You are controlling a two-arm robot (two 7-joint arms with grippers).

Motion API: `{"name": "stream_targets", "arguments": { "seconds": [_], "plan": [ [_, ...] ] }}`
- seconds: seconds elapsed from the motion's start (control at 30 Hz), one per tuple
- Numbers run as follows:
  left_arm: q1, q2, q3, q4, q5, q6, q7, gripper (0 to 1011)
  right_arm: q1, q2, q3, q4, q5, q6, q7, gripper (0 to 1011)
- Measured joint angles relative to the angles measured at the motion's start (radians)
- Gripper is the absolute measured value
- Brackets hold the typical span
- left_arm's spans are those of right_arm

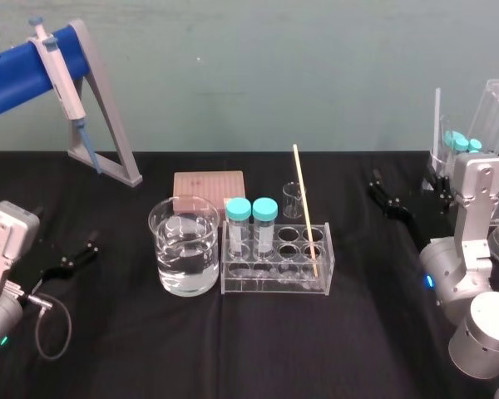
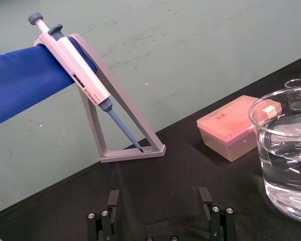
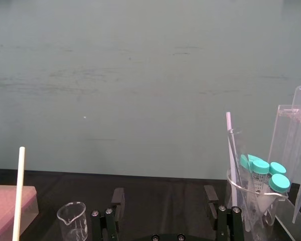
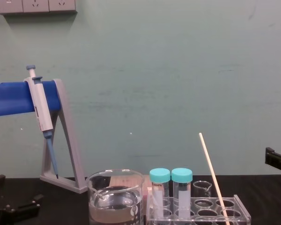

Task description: Hold the thermometer with one hand and immerse one end into the beaker, then reinsert it into the test tube rack.

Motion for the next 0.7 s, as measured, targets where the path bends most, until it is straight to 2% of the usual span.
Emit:
{"name": "stream_targets", "arguments": {
  "seconds": [0.7],
  "plan": [
    [0.000,0.000,0.000,0.000,0.000,0.000,0.000,1004,0.001,0.008,-0.005,-0.013,0.001,0.008,0.005,1003]
  ]
}}
